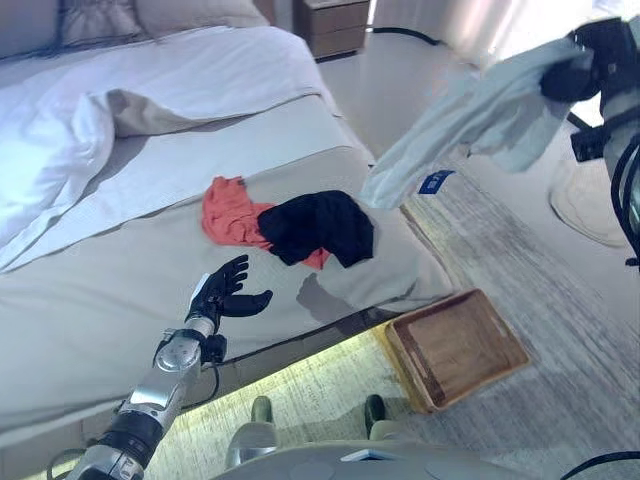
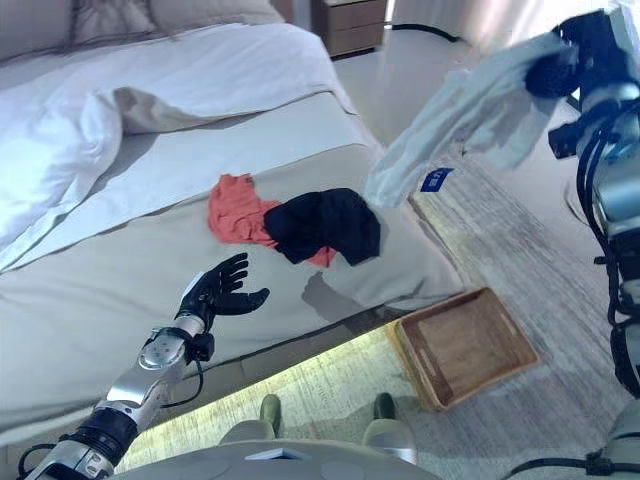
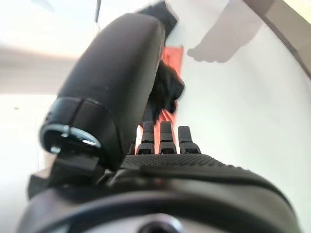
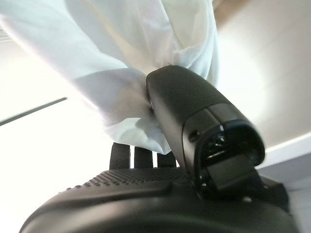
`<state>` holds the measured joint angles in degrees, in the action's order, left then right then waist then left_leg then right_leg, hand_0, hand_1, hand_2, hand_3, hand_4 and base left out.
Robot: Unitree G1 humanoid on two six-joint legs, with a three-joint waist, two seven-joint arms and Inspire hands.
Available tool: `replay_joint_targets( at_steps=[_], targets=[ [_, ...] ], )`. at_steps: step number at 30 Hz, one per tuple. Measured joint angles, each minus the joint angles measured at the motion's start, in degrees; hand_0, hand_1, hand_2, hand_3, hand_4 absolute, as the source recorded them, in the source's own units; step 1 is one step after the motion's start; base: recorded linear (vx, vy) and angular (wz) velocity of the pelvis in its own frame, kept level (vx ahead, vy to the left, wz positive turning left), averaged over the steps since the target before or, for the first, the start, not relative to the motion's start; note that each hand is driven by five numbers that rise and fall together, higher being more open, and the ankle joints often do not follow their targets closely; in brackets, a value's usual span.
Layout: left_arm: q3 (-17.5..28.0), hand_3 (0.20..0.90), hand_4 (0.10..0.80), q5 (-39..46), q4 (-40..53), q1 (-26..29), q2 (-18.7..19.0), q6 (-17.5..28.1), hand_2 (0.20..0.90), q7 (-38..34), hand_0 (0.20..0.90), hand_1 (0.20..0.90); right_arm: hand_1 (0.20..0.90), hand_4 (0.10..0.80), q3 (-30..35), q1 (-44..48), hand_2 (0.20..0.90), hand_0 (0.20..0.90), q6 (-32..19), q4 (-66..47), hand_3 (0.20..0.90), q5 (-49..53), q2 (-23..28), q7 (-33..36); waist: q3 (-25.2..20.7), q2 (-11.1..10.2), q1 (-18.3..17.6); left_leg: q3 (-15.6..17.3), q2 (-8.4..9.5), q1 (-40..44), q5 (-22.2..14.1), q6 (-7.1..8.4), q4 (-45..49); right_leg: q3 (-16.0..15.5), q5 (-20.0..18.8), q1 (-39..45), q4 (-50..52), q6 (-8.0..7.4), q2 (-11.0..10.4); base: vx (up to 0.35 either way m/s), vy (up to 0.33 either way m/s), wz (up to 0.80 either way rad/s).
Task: Pick up the clothes from the bed and place them into the basket
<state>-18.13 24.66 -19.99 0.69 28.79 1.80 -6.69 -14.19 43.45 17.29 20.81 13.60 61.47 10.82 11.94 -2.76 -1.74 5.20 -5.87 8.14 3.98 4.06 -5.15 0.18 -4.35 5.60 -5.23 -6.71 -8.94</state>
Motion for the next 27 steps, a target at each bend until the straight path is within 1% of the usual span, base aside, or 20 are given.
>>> replay_joint_targets(
  at_steps=[1,4,6,10,13,15,22,27],
  targets=[
    [0.0,0.900,0.800,0.0,0.0,0.0,-0.3,-0.2,0.900,-0.5,0.900,0.900,0.300,0.100,1.4,-2.3,0.300,0.300,0.1,-0.7,0.200,0.0,-0.6,0.3,0.0,0.0,-0.6,0.5,-0.09,0.3,-0.2,0.01,0.0,0.9,-0.1,-0.3,0.0,0.09,0.2,-0.014,0.004,-0.37],
    [0.0,0.900,0.800,-0.1,-0.8,0.3,-1.6,-0.5,0.900,-1.0,0.900,0.900,0.300,0.100,2.2,-5.7,0.300,0.300,0.4,-0.8,0.200,-0.1,-1.3,0.3,-0.1,0.1,-3.2,1.9,-0.27,1.0,-0.4,-0.03,0.0,2.3,-0.2,-0.5,0.0,-0.09,0.5,-0.020,0.001,-0.28],
    [-0.1,0.900,0.800,-0.1,-1.2,0.4,-2.5,-0.5,0.900,-1.0,0.900,0.900,0.300,0.100,2.2,-7.4,0.300,0.300,0.4,-0.8,0.200,-0.1,-2.1,0.3,-0.1,0.2,-4.5,3.2,-0.77,1.8,-0.9,0.16,-0.1,3.4,-0.2,-0.5,0.0,-0.10,0.9,-0.027,-0.004,-0.30],
    [-0.1,0.900,0.800,-0.1,-1.2,0.7,-3.7,-0.5,0.900,-1.5,0.900,0.900,0.300,0.100,3.1,-10.3,0.300,0.300,0.5,-0.9,0.200,-0.2,-2.2,0.2,-0.3,0.6,-6.1,4.3,-1.25,2.2,-1.1,0.18,-0.1,4.4,-0.3,-0.9,0.0,-0.03,1.6,-0.019,-0.003,-0.16],
    [0.0,0.900,0.800,-0.1,-1.4,0.7,-4.2,-0.4,0.900,-1.8,0.900,0.900,0.300,0.100,5.4,-12.1,0.300,0.300,0.5,-1.3,0.200,-0.6,-3.4,0.1,-0.6,1.2,-6.5,5.2,-1.27,2.2,-1.1,0.19,0.0,5.3,-0.5,-1.4,0.0,-0.06,1.8,-0.050,-0.014,-0.16],
    [-0.1,0.900,0.800,-0.4,-1.8,0.8,-4.8,-0.4,0.900,-2.2,0.900,0.900,0.300,0.100,6.2,-13.6,0.300,0.300,0.5,-2.1,0.200,-1.4,-4.8,-0.5,-0.9,1.6,-7.5,5.8,-1.24,2.3,-1.1,0.17,-0.1,5.9,-0.7,-1.7,0.0,-0.21,1.7,-0.042,-0.021,-0.13],
    [-0.1,0.900,0.800,-2.2,-1.7,1.6,-5.8,-0.5,0.900,-2.6,0.900,0.900,0.300,0.100,6.2,-17.3,0.300,0.300,1.5,-1.7,0.200,-1.8,-7.1,-4.9,-0.9,2.2,-8.4,7.2,-1.24,2.1,-1.2,0.15,-0.2,7.2,-0.7,-2.9,0.0,-0.22,1.8,-0.047,-0.031,-0.10],
    [-0.2,0.900,0.800,-2.3,-1.7,1.7,-5.9,-0.5,0.900,-3.0,0.900,0.900,0.300,0.100,6.1,-18.1,0.300,0.300,1.6,-0.6,0.200,-1.9,-8.3,-5.5,-0.8,3.0,-8.6,7.2,-1.27,1.6,-1.2,0.16,-0.2,7.3,-0.9,-3.4,0.0,-0.52,1.8,-0.051,-0.039,-0.01]
  ],
)
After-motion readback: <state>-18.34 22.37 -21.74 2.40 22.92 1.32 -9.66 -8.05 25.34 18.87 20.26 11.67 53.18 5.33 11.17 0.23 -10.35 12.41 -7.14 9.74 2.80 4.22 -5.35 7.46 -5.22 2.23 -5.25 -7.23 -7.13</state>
